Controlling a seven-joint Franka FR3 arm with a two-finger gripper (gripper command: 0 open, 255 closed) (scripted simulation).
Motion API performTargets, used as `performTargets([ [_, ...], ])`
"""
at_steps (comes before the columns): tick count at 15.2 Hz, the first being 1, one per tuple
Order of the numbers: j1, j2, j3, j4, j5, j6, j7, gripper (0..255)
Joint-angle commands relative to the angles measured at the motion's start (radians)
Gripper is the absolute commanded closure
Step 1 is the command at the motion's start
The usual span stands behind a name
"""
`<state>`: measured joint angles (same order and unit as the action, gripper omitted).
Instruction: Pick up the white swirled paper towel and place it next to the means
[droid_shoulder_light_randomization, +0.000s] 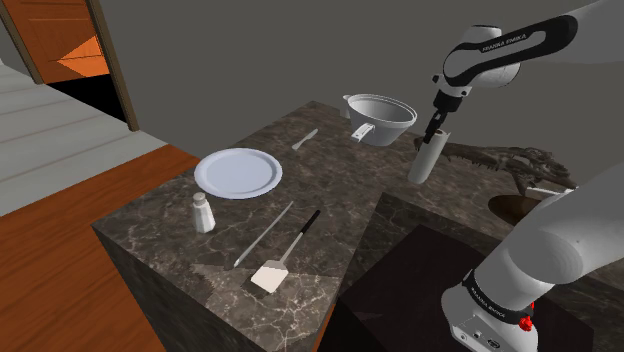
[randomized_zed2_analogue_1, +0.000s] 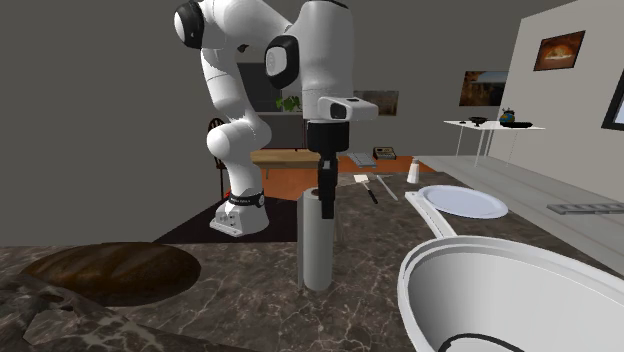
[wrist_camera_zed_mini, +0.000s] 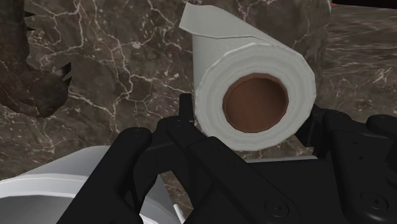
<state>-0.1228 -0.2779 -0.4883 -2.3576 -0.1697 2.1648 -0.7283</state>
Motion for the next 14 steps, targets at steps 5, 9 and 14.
performTargets([
  [5, -0.001, -0.010, 0.004, 0.018, -0.003, -0.029, 0.002, 255],
  [9, -0.001, -0.031, 0.013, 0.055, -0.005, -0.086, 0.006, 255],
  [14, 0.000, -0.050, 0.023, 0.107, -0.006, -0.156, 0.008, 255],
])
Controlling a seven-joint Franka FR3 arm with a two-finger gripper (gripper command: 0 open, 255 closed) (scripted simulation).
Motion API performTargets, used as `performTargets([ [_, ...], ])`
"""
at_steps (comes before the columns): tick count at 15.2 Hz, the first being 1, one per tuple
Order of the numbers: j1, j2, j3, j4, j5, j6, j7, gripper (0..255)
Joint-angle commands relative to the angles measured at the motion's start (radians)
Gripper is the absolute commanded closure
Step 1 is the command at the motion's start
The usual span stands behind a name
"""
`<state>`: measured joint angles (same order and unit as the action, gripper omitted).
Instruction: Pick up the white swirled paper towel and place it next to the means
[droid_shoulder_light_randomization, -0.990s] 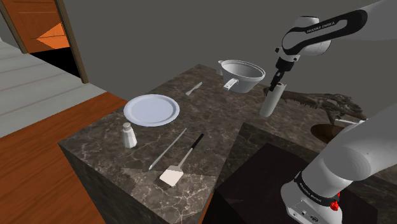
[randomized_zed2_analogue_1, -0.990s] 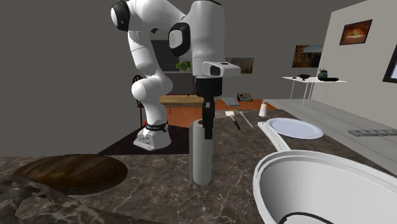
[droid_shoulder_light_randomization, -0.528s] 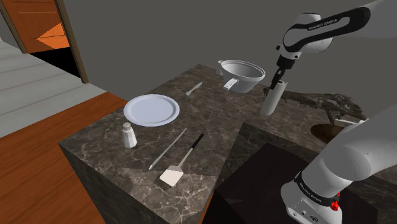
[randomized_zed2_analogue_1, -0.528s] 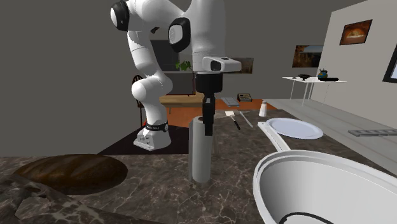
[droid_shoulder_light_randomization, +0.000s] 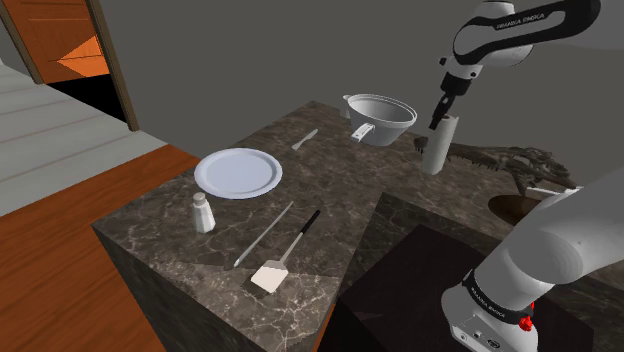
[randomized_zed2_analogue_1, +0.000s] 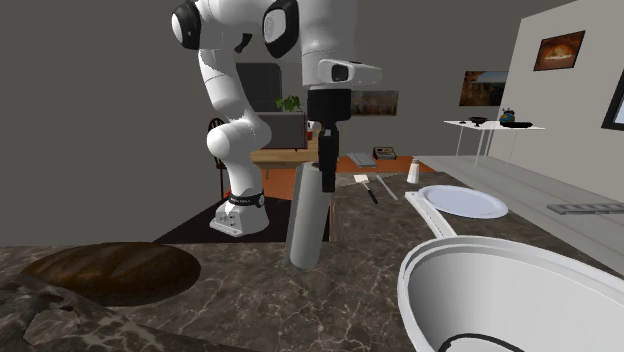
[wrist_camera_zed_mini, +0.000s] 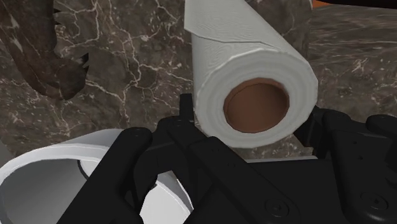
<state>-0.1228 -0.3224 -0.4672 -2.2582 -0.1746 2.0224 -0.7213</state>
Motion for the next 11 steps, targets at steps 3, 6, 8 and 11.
performTargets([
  [3, 0.001, -0.014, 0.008, 0.041, 0.000, -0.054, 0.001, 255],
  [6, 0.002, -0.020, 0.013, 0.076, 0.001, -0.095, 0.001, 255],
  [8, 0.003, -0.023, 0.016, 0.100, 0.002, -0.122, 0.001, 255],
  [11, 0.004, -0.025, 0.021, 0.138, 0.004, -0.163, 0.000, 255],
])
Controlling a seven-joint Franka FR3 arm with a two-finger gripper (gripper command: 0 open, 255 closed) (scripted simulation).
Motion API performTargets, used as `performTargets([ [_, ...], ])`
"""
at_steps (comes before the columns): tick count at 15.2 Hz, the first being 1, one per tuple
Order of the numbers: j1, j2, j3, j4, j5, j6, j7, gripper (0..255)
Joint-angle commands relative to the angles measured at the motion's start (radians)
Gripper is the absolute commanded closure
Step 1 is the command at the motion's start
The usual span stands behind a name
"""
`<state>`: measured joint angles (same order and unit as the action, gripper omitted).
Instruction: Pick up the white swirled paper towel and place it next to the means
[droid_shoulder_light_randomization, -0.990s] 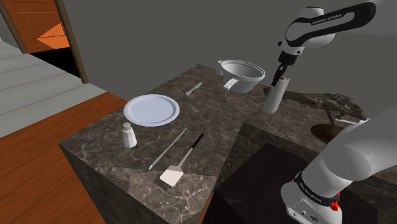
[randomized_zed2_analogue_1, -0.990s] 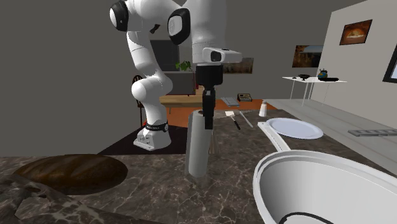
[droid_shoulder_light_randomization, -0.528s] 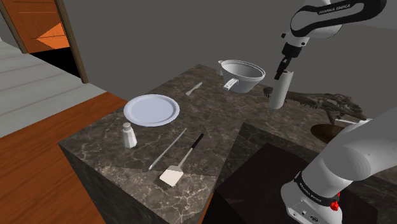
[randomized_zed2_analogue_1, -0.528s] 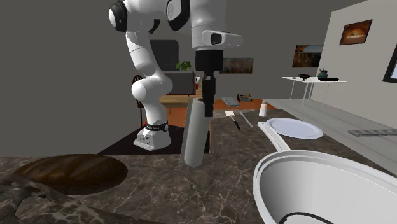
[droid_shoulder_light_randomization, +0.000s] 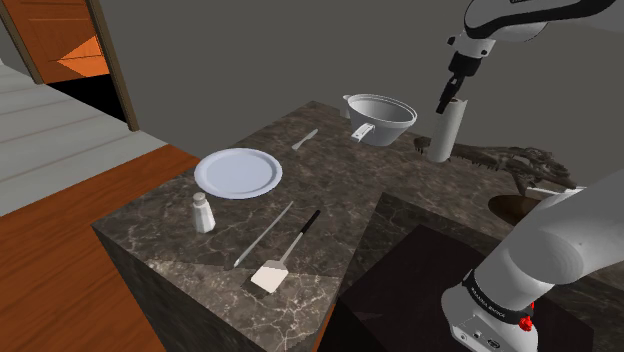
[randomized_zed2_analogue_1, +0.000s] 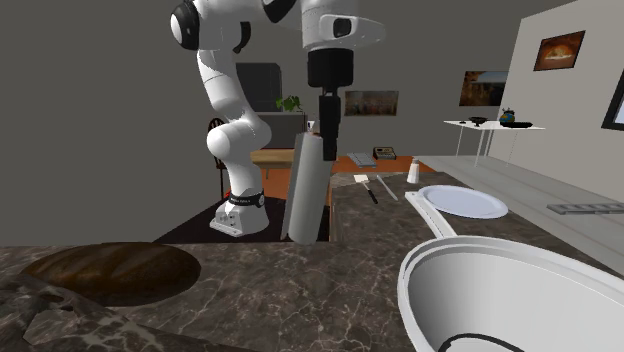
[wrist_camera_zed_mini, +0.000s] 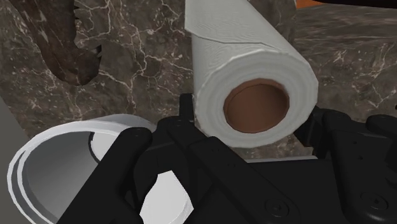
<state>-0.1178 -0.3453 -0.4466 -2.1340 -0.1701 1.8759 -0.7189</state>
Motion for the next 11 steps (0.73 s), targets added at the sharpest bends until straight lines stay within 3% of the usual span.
performTargets([
  [1, 0.000, -0.003, 0.002, 0.027, 0.001, -0.030, -0.003, 255],
  [11, 0.007, 0.006, 0.012, 0.169, 0.012, -0.163, -0.011, 255],
])
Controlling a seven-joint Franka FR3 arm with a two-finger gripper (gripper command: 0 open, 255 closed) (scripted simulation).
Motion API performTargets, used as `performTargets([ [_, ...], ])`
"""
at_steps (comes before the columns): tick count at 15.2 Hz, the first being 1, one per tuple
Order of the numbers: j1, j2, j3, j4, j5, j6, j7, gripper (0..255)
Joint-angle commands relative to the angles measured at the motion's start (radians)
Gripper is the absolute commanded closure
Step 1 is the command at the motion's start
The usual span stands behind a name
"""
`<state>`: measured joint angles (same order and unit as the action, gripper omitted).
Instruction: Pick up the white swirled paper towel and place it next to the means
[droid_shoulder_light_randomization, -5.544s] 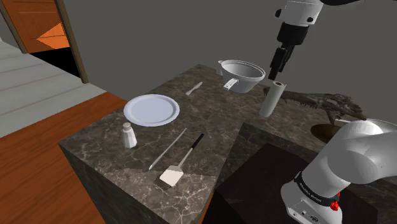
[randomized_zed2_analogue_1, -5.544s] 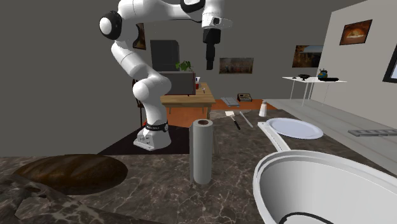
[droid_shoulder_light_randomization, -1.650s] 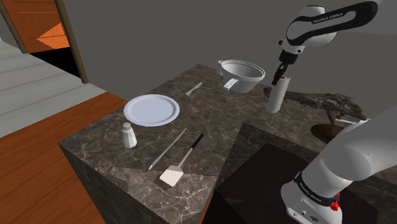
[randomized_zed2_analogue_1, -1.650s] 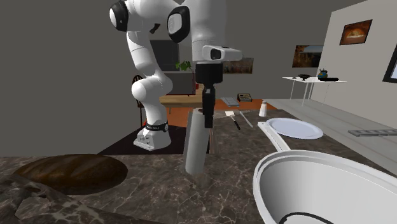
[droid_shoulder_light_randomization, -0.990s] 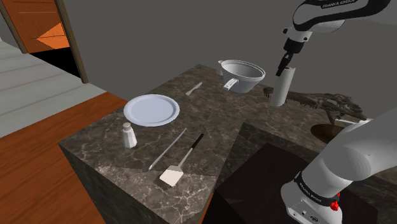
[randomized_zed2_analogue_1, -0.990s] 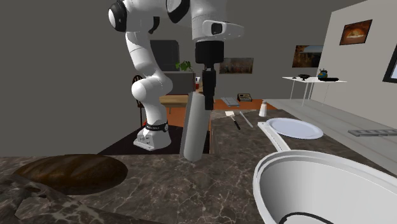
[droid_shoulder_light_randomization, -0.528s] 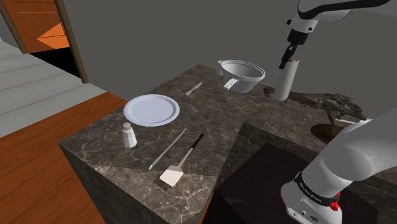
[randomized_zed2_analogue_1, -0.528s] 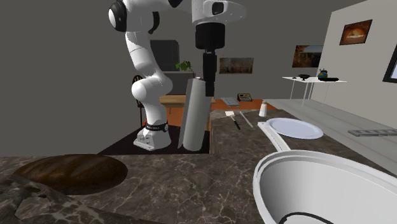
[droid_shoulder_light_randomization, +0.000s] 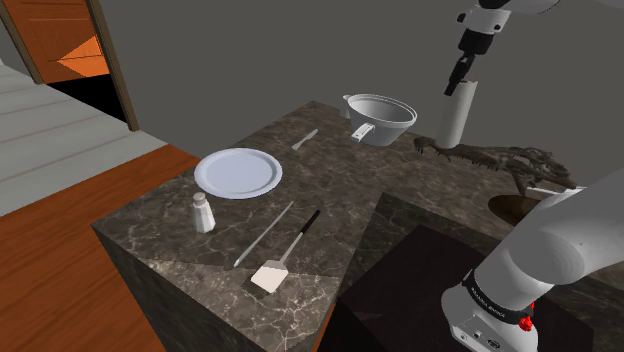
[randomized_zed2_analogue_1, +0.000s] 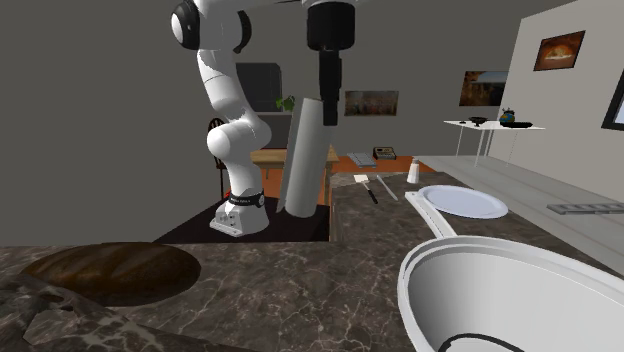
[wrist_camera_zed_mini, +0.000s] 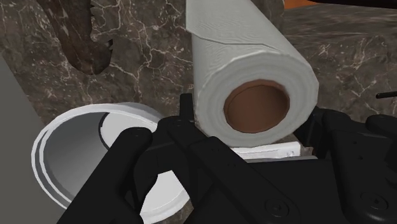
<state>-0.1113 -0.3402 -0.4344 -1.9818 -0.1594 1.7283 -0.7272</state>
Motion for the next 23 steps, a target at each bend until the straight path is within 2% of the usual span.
performTargets([
  [1, 0.001, 0.004, 0.001, 0.032, 0.002, -0.029, -0.003, 255],
  [21, 0.014, 0.101, -0.004, 0.395, 0.041, -0.299, -0.041, 255],
  [23, 0.027, 0.046, 0.039, 0.341, 0.026, -0.302, 0.017, 255],
])
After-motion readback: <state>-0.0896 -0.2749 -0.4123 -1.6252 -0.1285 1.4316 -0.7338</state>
